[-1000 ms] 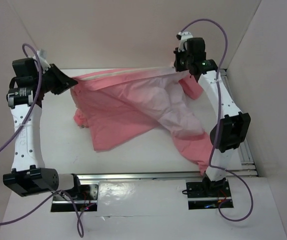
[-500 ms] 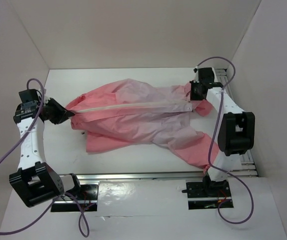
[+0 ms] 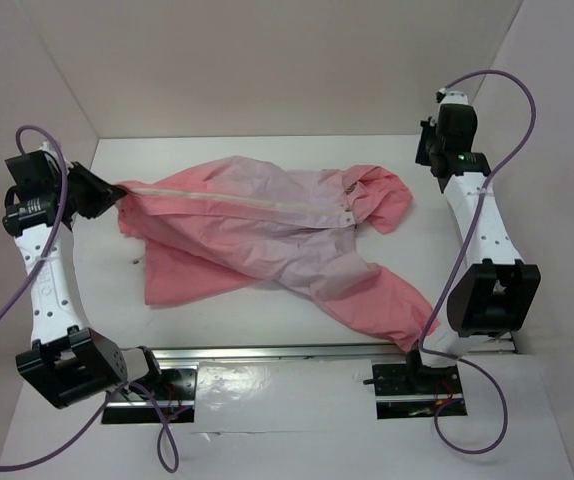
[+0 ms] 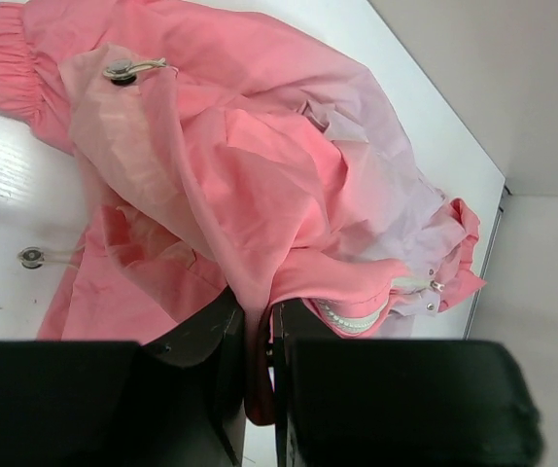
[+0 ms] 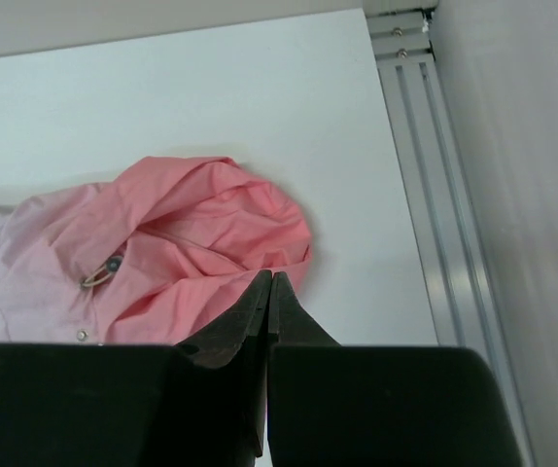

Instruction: Zip up the jacket

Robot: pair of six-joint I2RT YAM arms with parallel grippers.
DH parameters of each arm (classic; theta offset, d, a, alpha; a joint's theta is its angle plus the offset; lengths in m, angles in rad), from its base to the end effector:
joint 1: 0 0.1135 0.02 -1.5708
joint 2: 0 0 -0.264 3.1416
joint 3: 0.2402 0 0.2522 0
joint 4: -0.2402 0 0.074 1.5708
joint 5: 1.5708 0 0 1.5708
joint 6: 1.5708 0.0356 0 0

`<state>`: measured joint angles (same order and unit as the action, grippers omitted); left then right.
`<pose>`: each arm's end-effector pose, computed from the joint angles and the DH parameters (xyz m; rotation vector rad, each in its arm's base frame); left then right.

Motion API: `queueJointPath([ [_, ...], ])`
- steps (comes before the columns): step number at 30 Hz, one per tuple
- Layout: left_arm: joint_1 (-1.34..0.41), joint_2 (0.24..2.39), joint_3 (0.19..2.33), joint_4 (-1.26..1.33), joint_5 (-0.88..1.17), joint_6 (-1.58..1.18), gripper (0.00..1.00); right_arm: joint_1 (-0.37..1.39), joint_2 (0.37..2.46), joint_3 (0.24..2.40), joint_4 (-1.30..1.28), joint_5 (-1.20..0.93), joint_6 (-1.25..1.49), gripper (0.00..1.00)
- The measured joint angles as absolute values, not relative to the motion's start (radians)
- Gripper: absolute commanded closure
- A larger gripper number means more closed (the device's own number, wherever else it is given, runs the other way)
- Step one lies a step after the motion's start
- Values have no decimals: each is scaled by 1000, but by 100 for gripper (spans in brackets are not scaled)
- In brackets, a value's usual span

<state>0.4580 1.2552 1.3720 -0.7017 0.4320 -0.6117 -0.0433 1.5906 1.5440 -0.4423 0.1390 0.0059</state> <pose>0.2425 0.1029 0.3939 -0.8701 1.9615 -0.5541 0.3686 -0.0209 0.3747 0.1366 2.0542 -0.1663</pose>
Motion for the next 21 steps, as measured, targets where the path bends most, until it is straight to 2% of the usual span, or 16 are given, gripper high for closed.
queueJointPath([
  [7, 461, 1256, 1305, -695, 416, -606, 100, -23, 1559, 1426, -415, 94, 10, 100],
  [8, 462, 1256, 1297, -698, 411, -605, 92, -13, 1559, 1402, -415, 91, 11, 100],
  [10, 463, 1259, 1296, -698, 411, -604, 63, 9, 1559, 1364, -415, 86, 20, 100],
  [11, 463, 1262, 1296, -695, 413, -599, 46, 21, 1560, 1346, -415, 80, 27, 99],
  [12, 462, 1264, 1296, -691, 417, -593, 13, 30, 1560, 1332, -415, 72, 34, 81],
  [13, 461, 1267, 1296, -687, 420, -587, 0, 38, 1560, 1319, -415, 64, 48, 68],
  [15, 448, 1272, 1296, -687, 413, -580, 0, 59, 1562, 1303, -416, 59, 61, 49],
  [16, 437, 1274, 1296, -689, 403, -577, 0, 67, 1562, 1299, -417, 60, 70, 21],
  [17, 418, 1275, 1298, -693, 389, -572, 0, 76, 1563, 1295, -416, 60, 84, 7],
  [18, 397, 1277, 1306, -703, 376, -567, 0, 84, 1563, 1289, -414, 68, 93, 0],
  [21, 284, 1286, 1363, -731, 290, -546, 0, 104, 1565, 1277, -415, 96, 122, 0],
])
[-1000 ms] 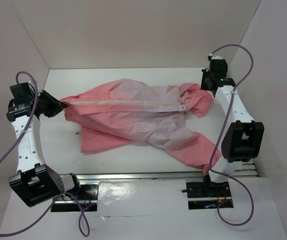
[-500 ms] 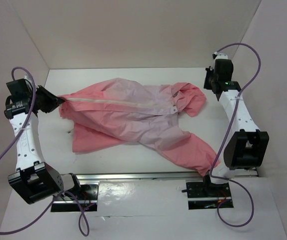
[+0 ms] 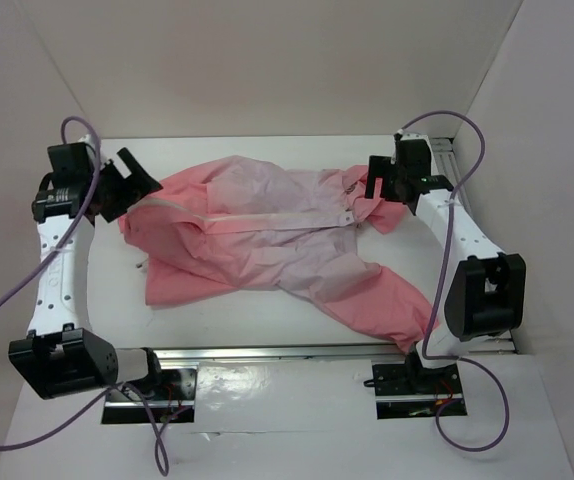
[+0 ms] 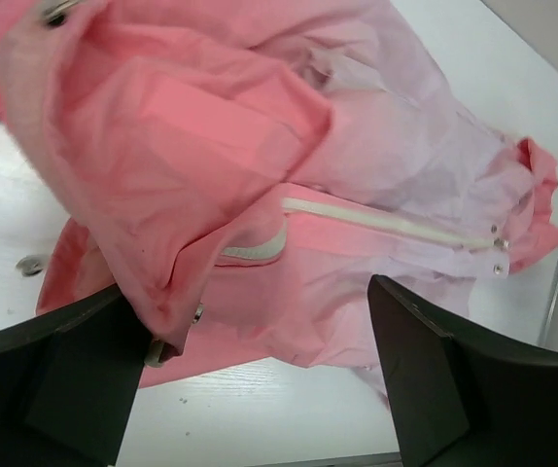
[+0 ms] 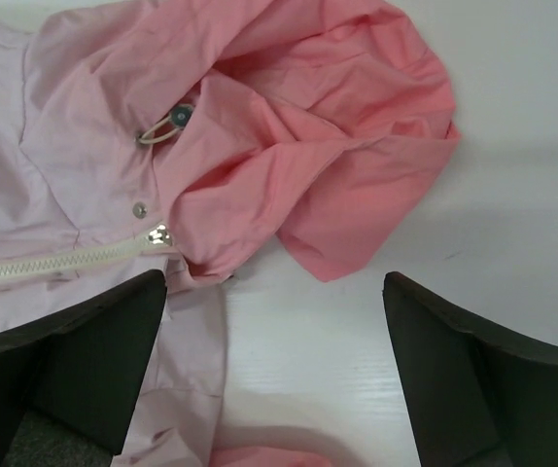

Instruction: Zip up the jacket

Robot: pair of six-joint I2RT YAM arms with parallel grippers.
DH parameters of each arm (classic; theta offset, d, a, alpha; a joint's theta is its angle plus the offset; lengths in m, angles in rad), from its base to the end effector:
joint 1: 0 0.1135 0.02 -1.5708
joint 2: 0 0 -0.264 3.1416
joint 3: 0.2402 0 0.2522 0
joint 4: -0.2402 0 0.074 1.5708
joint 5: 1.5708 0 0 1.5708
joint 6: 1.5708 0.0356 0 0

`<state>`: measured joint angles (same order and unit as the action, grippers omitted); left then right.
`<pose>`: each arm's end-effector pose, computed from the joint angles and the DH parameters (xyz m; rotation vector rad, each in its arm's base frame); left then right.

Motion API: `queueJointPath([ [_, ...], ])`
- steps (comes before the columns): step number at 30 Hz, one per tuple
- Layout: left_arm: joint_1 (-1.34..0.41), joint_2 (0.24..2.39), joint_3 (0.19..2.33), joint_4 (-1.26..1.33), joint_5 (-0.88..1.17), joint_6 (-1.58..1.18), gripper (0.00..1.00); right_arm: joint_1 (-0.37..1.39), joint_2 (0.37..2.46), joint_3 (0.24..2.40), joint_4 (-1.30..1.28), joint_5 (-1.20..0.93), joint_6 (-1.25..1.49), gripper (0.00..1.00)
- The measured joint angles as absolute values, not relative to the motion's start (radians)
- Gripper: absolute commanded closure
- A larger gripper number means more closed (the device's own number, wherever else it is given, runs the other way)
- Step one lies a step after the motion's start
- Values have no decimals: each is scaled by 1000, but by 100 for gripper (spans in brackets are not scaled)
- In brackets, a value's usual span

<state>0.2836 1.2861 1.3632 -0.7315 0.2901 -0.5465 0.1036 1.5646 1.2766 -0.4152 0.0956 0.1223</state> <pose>0.2633 0.0661 0.3798 -0.7513 2.1031 -0.4666 0.3522 0.0332 0.2947 0.0715 2.2690 0.0106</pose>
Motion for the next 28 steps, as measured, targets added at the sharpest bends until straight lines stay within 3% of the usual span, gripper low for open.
queueJointPath([
  [13, -282, 1283, 1478, -768, -20, -481, 0, 140, 1556, 1272, -489, 368, 243, 0],
  [28, -469, 1011, 1545, -685, -208, -371, 0, 131, 1384, 1183, -493, 398, 234, 0],
])
